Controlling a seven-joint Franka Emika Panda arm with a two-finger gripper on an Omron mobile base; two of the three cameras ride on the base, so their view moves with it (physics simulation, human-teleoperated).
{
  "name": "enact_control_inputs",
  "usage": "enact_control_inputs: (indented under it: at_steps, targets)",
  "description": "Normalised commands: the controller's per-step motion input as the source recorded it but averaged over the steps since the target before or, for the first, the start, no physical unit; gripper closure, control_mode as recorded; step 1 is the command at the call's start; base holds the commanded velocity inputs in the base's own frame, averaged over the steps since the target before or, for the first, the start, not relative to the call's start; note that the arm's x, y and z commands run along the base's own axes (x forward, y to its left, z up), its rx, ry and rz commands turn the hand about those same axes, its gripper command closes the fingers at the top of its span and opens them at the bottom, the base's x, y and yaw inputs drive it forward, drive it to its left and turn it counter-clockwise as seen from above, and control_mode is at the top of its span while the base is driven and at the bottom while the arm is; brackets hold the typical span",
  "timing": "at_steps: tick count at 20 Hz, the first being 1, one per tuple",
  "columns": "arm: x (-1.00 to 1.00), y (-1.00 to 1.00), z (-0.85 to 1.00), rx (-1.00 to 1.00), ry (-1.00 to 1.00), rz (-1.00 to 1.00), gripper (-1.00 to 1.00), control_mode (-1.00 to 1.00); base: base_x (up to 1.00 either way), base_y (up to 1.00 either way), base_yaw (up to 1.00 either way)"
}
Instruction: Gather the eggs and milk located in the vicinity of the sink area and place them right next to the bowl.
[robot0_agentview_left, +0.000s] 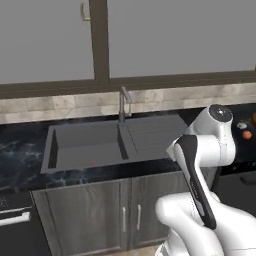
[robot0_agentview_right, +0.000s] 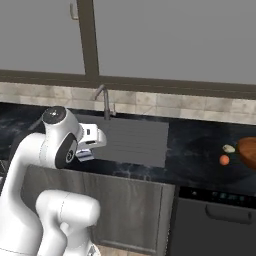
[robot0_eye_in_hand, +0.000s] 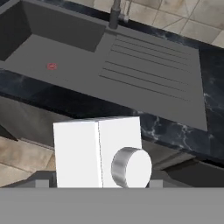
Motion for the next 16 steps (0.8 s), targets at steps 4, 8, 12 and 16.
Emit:
enact_control_inputs:
  at_steps: [4,8,12,16]
  targets:
    - [0.00,0.00,0.00,0.00,0.00,0.00,1.00,1.00,0.00,-0.81,0.00]
    - [0.00,0.00,0.00,0.00,0.00,0.00,1.00,1.00,0.00,-0.76,0.00]
    - [0.00,0.00,0.00,0.00,0.00,0.00,1.00,1.00,0.00,-0.73,0.00]
    - [0.00,0.00,0.00,0.00,0.00,0.00,1.00,1.00,0.00,-0.71,0.00]
